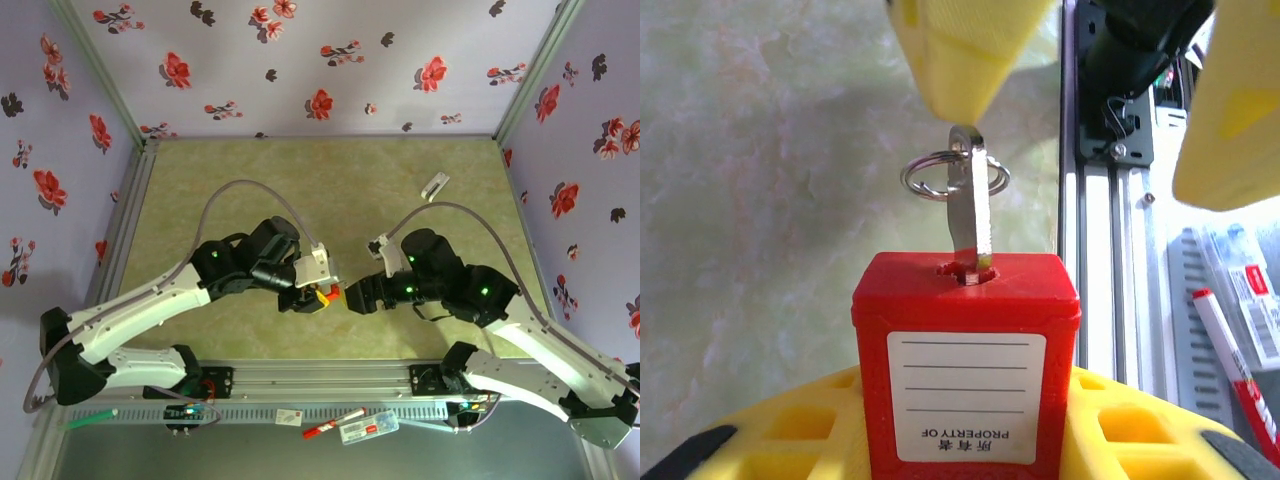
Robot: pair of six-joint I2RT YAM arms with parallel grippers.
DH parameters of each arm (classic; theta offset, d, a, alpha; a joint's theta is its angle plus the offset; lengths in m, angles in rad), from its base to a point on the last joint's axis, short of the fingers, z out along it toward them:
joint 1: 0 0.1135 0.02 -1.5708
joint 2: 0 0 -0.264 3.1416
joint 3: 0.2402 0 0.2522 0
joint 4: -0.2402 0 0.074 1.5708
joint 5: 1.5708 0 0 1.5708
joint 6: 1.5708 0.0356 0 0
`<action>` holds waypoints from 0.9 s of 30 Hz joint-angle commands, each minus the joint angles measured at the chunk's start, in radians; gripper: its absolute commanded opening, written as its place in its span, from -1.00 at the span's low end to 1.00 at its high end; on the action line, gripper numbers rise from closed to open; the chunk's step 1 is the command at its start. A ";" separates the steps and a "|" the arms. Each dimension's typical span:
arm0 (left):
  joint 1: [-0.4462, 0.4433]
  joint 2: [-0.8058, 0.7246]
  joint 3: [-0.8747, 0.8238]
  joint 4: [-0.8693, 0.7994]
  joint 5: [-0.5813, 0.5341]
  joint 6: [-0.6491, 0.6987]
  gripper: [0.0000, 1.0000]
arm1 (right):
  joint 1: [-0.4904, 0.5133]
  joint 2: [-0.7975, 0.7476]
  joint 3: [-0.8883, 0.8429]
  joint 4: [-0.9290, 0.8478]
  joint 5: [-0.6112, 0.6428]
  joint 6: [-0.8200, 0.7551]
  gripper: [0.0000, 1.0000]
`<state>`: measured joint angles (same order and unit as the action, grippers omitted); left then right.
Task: Unlock with the key
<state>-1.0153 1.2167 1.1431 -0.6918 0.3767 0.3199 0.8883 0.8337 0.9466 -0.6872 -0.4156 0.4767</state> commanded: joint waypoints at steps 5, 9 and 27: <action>0.033 0.054 0.136 -0.198 0.032 0.179 -1.00 | -0.001 -0.053 -0.046 0.186 0.108 -0.632 0.78; 0.039 0.063 0.162 -0.218 0.033 0.212 -1.00 | -0.010 0.015 -0.024 0.188 0.032 -0.769 0.77; 0.040 0.086 0.194 -0.219 0.070 0.211 -1.00 | -0.006 0.061 -0.090 0.363 -0.114 -0.729 0.65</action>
<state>-0.9821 1.2949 1.3006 -0.9024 0.4133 0.5121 0.8837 0.8906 0.8791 -0.3622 -0.4877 -0.2626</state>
